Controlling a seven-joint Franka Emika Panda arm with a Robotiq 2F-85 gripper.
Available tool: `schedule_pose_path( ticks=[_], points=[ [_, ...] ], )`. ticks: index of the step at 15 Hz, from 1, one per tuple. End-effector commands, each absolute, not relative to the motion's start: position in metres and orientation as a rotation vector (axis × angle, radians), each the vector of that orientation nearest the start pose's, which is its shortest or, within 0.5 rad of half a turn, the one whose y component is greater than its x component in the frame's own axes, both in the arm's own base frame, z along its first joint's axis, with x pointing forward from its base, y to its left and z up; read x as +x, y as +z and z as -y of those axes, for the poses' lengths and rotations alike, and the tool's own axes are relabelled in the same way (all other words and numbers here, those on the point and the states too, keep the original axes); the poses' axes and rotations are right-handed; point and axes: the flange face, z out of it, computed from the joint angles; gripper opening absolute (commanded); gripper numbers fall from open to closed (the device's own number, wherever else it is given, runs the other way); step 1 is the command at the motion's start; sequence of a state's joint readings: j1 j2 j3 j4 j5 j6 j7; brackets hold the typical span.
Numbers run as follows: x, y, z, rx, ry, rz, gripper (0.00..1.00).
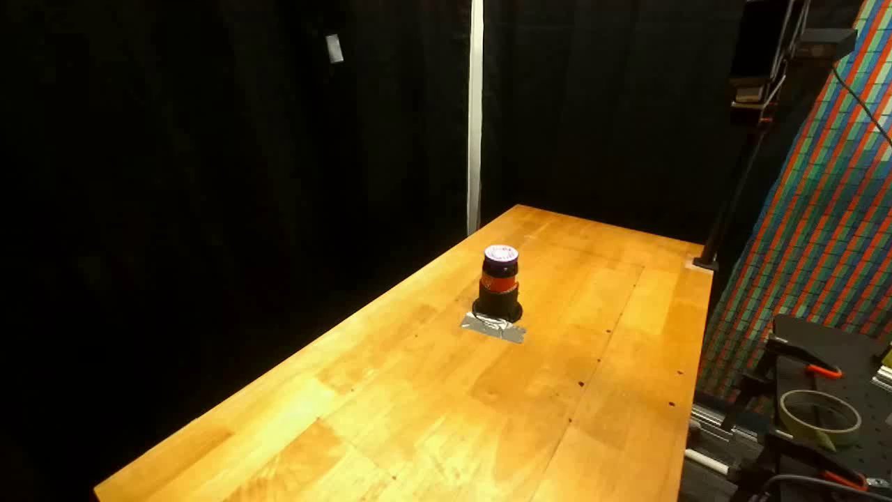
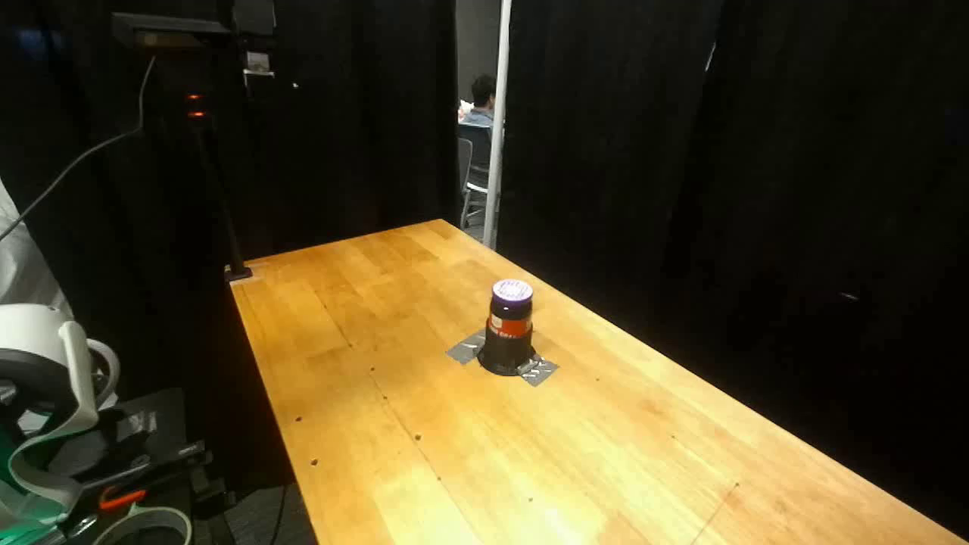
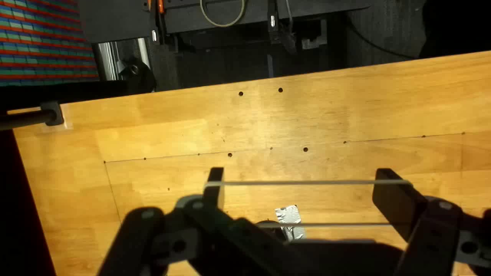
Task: Put the rubber band on the jar.
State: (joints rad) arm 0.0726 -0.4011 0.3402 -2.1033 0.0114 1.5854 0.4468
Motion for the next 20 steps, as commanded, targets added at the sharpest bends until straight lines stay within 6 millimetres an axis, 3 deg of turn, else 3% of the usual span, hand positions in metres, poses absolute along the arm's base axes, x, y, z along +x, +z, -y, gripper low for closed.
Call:
schedule_pose_path(
  ticks=[1,6,11,13,16,20],
  points=[
    [0.381,0.562,-0.189,-3.301,0.124,-0.114,1.0],
    [0.38,0.565,-0.19,-3.3,0.112,-0.114,1.0],
    [0.448,0.531,-0.178,-3.228,0.007,-0.082,1.0],
    [0.478,0.507,-0.173,-3.184,-0.095,-0.094,1.0],
    [0.518,0.455,-0.165,-3.147,-0.2,-0.089,1.0],
    [0.556,0.397,-0.158,-3.118,-0.377,-0.129,1.0]
  ],
)
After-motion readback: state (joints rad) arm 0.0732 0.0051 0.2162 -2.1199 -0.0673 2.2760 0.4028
